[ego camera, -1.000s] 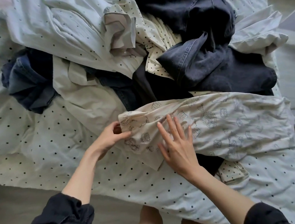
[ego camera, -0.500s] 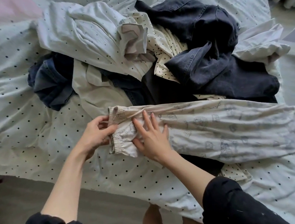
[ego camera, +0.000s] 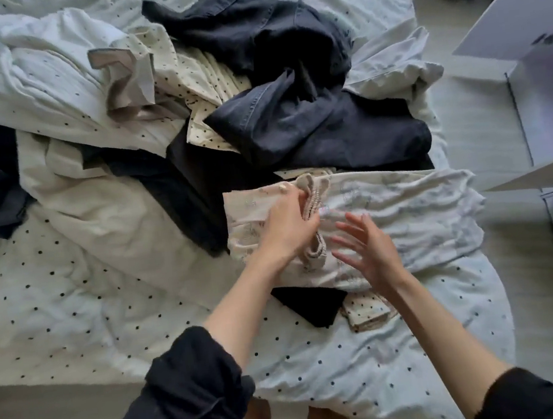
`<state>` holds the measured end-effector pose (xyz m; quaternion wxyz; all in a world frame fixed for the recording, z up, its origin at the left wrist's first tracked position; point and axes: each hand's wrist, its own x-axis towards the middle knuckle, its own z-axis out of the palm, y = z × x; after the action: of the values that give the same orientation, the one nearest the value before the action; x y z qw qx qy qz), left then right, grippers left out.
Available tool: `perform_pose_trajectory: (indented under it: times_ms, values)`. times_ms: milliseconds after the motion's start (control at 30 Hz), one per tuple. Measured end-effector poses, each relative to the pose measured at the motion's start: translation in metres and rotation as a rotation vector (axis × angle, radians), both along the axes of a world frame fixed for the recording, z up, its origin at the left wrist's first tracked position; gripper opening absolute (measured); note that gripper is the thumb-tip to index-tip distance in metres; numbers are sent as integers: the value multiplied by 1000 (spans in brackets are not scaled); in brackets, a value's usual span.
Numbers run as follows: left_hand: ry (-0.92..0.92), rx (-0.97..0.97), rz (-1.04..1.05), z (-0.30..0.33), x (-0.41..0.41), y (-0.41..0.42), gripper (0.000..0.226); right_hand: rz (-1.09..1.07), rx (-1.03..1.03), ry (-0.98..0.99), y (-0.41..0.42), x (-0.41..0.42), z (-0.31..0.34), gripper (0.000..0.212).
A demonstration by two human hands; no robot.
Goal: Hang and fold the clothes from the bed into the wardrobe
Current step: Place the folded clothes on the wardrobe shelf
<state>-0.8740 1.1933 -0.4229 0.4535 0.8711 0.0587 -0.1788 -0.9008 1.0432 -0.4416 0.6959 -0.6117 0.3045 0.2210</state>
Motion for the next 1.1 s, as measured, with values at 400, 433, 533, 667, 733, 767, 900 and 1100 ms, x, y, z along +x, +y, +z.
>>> perform_pose_trajectory:
  times_ms: [400, 433, 533, 667, 733, 767, 900, 1100]
  values:
    - [154, -57, 723, -37, -35, 60, 21, 623, -920, -649, 30, -19, -31, 36]
    - [221, -120, 718, -39, -37, 64, 18, 620, -965, -683, 34, -20, -32, 37]
    - [287, -264, 741, -38, -35, 70, 26, 708, -889, -645, 38, -16, -28, 40]
    - [417, -444, 661, -33, -32, 74, 18, 870, -828, -470, 33, -8, -29, 52]
    - [456, -378, 571, -34, -32, 74, 28, 902, -804, -423, 33, -6, -28, 53]
    - [454, -338, 545, -34, -31, 73, 33, 907, -782, -408, 34, -5, -27, 52]
    - [328, -322, 533, -22, -30, 67, 45, 850, -650, -327, 36, -2, -24, 49]
    - [240, -394, 340, 27, -30, 20, 45, 559, -205, -209, 15, 17, -6, 34]
